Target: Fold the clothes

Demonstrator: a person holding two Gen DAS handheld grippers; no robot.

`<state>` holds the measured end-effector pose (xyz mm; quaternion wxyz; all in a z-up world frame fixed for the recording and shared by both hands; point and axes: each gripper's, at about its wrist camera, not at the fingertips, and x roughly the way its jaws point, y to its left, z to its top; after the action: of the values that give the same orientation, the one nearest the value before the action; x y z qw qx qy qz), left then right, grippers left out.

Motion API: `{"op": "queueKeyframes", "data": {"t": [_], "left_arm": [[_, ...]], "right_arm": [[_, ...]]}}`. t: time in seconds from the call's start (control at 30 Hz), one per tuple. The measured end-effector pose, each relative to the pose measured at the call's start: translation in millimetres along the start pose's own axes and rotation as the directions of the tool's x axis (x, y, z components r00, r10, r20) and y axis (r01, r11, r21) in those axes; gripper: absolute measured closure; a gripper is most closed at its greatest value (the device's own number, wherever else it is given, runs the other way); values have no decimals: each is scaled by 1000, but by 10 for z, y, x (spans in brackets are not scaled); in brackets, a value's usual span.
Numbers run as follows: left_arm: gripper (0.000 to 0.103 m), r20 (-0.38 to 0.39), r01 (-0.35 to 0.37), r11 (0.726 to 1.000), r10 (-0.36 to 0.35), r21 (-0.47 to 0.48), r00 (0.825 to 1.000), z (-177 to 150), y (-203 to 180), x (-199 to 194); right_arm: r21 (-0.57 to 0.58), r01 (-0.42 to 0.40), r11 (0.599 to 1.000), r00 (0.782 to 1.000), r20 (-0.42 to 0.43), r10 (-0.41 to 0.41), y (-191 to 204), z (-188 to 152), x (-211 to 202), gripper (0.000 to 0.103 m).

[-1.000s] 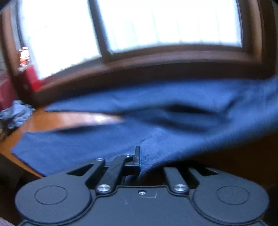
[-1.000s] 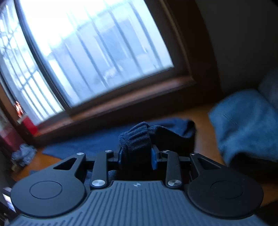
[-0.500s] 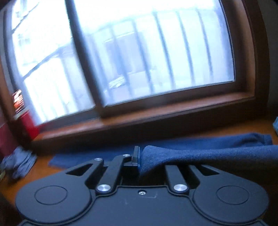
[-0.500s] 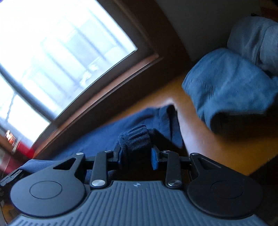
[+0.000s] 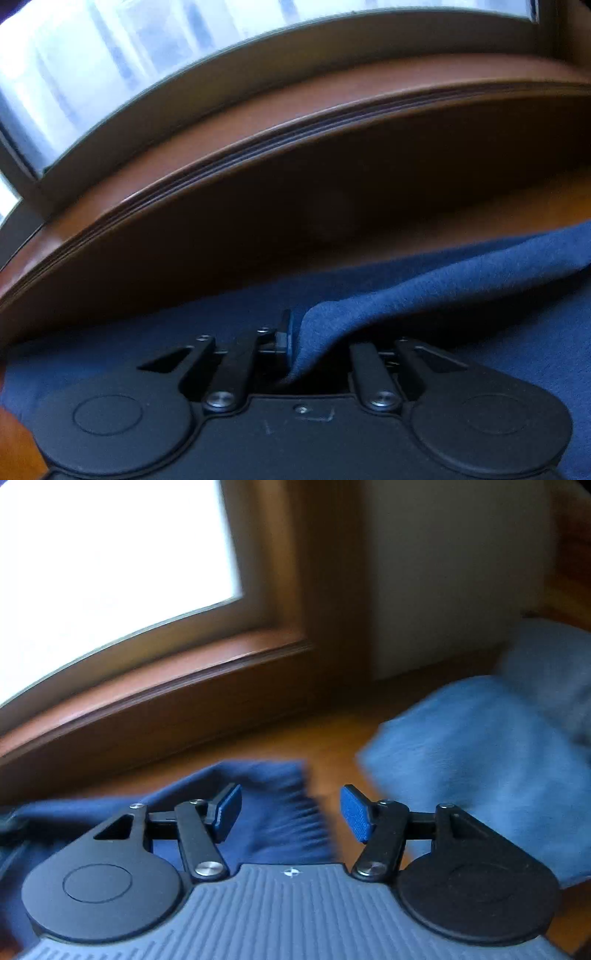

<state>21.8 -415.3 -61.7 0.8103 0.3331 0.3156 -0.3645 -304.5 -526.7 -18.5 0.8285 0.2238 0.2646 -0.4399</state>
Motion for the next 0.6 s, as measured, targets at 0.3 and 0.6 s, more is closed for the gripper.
{"op": "queueKeyframes", "data": {"t": [0.3, 0.6], "left_arm": [[80, 14, 19, 999, -20, 51, 1000, 49, 96, 21], [55, 59, 106, 994, -106, -3, 993, -450, 340, -698]], "right_arm": [[-136, -7, 991, 992, -126, -10, 288, -113, 794, 48], [-253, 53, 966, 996, -54, -68, 382, -164, 450, 52]]}}
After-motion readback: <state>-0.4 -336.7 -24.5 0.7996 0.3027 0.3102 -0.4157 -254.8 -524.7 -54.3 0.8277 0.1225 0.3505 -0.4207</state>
